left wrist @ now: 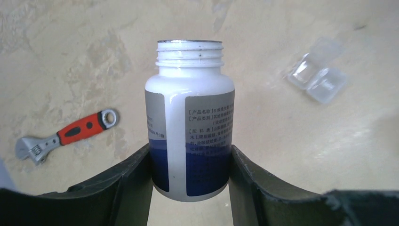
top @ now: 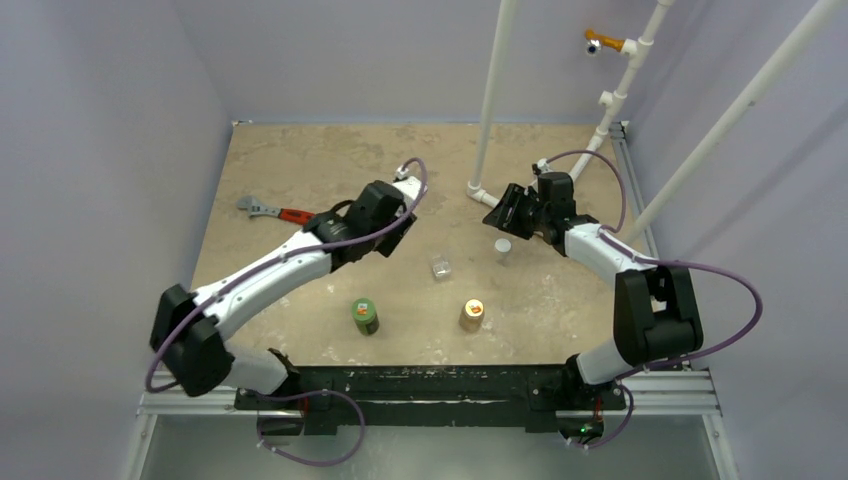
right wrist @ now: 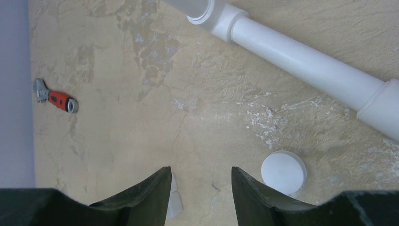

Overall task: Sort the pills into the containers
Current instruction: Pour the pill into the pill container.

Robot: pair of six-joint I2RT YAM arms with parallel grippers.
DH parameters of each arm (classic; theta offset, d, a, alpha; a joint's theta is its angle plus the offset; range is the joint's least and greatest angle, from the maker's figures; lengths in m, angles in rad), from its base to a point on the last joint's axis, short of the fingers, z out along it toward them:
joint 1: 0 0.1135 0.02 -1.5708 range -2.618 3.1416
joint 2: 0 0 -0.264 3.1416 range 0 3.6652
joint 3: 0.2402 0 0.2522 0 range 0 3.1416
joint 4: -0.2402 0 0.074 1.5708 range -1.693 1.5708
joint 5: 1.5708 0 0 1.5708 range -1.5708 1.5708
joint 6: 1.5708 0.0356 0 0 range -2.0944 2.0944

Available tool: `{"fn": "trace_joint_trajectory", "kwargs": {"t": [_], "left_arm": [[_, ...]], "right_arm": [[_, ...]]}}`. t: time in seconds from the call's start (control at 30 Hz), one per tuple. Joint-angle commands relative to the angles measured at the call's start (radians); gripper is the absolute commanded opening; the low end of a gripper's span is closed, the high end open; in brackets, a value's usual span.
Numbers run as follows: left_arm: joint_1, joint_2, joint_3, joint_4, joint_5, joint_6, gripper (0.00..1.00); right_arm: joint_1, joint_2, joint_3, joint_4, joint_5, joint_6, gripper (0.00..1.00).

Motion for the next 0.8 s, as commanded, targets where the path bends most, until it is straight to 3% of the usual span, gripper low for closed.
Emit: {"fn": "trace_joint_trajectory", "kwargs": {"t": [0.0, 0.13, 0.23, 0.37, 0.47, 0.63, 0.77], "left_arm": [[-0.008, -0.208, -0.131, 0.26, 0.159, -0.101, 0.0], [0.001, -0.352, -0.235, 0.452, 0.373, -0.186, 0.0], [0.027, -0.408, -0.252, 0.49, 0.455, -0.238, 0.0], [0.178, -0.466, -0.295, 0.55, 0.604, -0.321, 0.0], [0.252, -0.49, -0.306, 0.611, 0.753, -0.377, 0.0], [0.281, -0.491, -0.309, 0.825, 0.995, -0.557, 0.0], [0.282, -0.484, -0.295, 0.953, 1.097, -0.66, 0.0]], "right_arm": [[-0.004, 0.007, 0.003, 0.023, -0.016, -0.016, 0.5], [-0.004, 0.002, 0.003, 0.021, -0.018, -0.019, 0.5], [-0.002, 0.003, 0.003, 0.017, -0.016, -0.02, 0.5], [-0.002, 0.002, 0.006, 0.016, -0.017, -0.021, 0.5], [-0.001, 0.002, 0.006, 0.014, -0.016, -0.022, 0.5], [0.0, 0.006, 0.009, 0.01, -0.018, -0.023, 0.5], [0.004, 0.007, 0.009, 0.01, -0.019, -0.025, 0.5]]}}
